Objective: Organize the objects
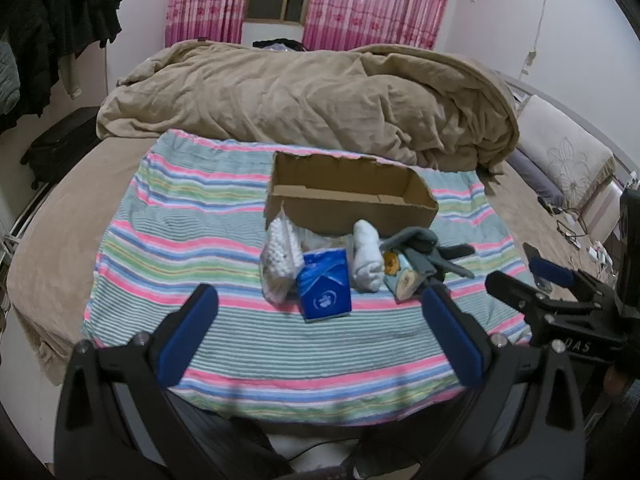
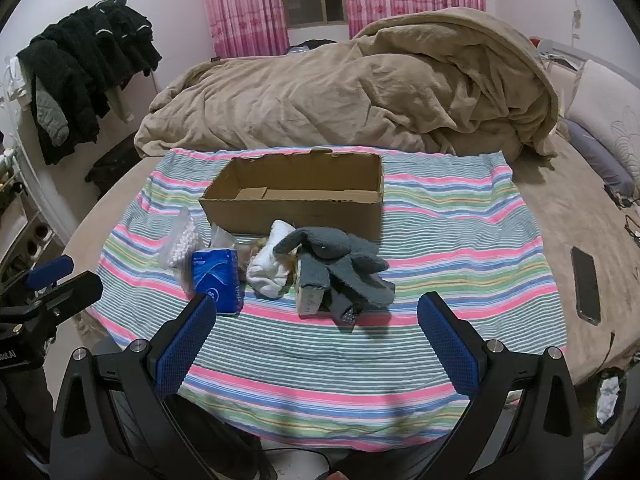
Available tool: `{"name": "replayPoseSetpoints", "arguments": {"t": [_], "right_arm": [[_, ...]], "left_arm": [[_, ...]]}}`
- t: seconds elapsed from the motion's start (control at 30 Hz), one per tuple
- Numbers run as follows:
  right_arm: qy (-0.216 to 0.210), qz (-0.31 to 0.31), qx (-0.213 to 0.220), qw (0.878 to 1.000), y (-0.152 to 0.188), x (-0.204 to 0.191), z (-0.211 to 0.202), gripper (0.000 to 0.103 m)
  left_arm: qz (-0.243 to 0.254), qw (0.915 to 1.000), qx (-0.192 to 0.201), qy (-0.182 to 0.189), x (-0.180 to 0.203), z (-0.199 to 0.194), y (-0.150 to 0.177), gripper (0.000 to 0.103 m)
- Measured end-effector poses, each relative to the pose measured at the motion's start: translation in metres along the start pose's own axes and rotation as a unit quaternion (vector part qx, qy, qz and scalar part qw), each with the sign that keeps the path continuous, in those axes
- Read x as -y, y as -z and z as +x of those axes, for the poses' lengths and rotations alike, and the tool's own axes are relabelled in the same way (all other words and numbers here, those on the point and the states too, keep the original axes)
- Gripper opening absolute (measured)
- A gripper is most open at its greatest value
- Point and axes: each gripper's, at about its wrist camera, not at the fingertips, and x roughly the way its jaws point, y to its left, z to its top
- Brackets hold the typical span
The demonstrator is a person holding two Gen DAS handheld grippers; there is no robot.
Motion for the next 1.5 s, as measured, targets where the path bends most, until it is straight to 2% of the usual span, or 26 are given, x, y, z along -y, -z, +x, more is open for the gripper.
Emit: {"name": "replayPoseSetpoints", "arguments": {"t": [1.5], "right_arm": [[-0.001,0.002,-0.001,1.0,-0.0022,-0.0002,-0.0002,0.102]], "left_arm": [[0.005,1.0,-0.006,0.004,0.0058,0.0014,-0.0026,0.102]]}}
